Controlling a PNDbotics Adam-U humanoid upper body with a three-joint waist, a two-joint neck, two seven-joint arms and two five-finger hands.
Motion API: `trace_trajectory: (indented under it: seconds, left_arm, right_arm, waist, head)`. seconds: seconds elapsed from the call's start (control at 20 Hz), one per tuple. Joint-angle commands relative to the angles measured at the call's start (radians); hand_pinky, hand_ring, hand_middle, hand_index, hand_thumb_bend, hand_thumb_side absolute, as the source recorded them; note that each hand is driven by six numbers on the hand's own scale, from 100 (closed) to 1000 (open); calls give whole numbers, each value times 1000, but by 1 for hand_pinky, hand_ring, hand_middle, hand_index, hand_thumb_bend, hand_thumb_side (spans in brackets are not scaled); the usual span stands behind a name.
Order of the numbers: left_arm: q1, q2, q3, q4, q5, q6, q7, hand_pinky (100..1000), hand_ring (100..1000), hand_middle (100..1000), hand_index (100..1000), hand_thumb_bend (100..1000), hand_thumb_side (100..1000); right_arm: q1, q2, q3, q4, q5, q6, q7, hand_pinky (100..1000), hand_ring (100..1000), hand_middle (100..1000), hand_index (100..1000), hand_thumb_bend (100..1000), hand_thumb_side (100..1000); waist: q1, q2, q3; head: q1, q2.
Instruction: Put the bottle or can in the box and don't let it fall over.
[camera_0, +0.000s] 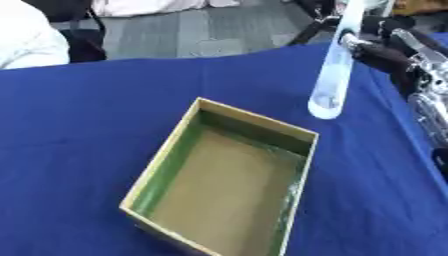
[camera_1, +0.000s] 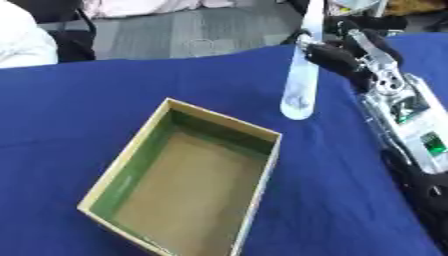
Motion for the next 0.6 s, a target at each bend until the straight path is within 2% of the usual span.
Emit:
trace_trajectory:
  seconds: [0.05, 0.6]
  left_arm:
    - [-13, 16, 1, -20, 3, -1, -3, 1000, 1000, 1000, 797, 100, 595]
    - [-20, 16, -2, -20, 6, -2, -8, 1000, 1000, 1000, 797, 100, 595]
  right_arm:
    - [-27, -15, -3, 1, 8, 1, 9, 1000, 1000, 1000, 1000, 100, 414]
    - [-43, -32, 5, 22, -11, -9, 24, 1000, 1000, 1000, 1000, 100, 414]
  waist:
    - [-3, -13, 2]
    - [-6, -7, 10]
  head:
    - [-3, -18]
    - [-6, -31]
